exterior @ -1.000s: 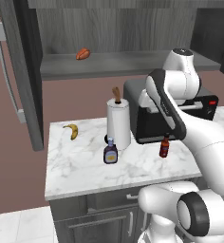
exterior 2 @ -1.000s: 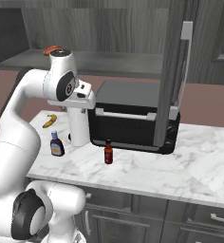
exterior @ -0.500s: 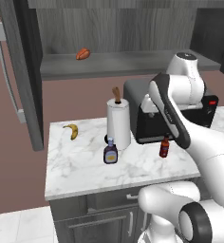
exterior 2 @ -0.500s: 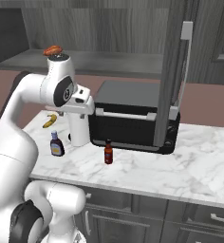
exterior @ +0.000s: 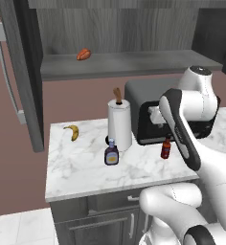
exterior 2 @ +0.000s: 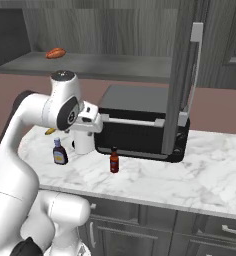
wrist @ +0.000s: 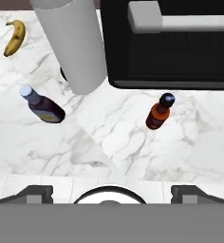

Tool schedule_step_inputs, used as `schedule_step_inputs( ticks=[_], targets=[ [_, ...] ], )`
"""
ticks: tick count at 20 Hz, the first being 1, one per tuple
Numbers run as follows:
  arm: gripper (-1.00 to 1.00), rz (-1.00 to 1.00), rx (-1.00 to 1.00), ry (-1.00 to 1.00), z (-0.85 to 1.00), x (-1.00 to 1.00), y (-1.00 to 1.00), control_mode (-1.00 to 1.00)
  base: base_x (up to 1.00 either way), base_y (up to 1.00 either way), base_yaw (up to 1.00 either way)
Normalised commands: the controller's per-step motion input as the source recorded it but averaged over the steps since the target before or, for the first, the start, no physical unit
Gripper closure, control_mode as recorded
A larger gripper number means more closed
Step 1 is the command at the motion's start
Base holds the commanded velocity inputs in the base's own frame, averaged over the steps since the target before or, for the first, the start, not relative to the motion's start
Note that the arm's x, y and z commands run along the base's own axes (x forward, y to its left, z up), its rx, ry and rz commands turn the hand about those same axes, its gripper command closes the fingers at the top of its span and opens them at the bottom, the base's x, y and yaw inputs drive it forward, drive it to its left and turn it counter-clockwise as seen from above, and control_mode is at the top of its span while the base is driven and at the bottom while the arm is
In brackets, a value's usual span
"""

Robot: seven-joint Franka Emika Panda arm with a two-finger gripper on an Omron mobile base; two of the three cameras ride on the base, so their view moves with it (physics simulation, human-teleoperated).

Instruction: Pick the condiment bottle and condiment bottle from the counter and place them in the cabinet.

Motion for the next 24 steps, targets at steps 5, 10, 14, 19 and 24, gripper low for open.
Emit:
schedule_step_inputs(
  ticks=[5,10,14,19,24],
  targets=[
    [-1.0,0.0,-0.02,-0.04,-0.16,-0.14,-0.3,-1.0,0.0,0.0,0.0],
    [-1.0,0.0,0.0,-0.01,-0.3,-0.08,-0.27,-1.0,0.0,0.0,0.0],
    [-1.0,0.0,0.0,0.0,-0.41,0.0,-0.22,-1.0,0.0,0.0,0.0],
    [-1.0,0.0,0.0,0.0,-0.42,0.0,-0.18,-1.0,0.0,0.0,0.0],
    [-1.0,0.0,0.0,0.0,-0.37,0.0,-0.15,-1.0,0.0,0.0,0.0]
  ],
)
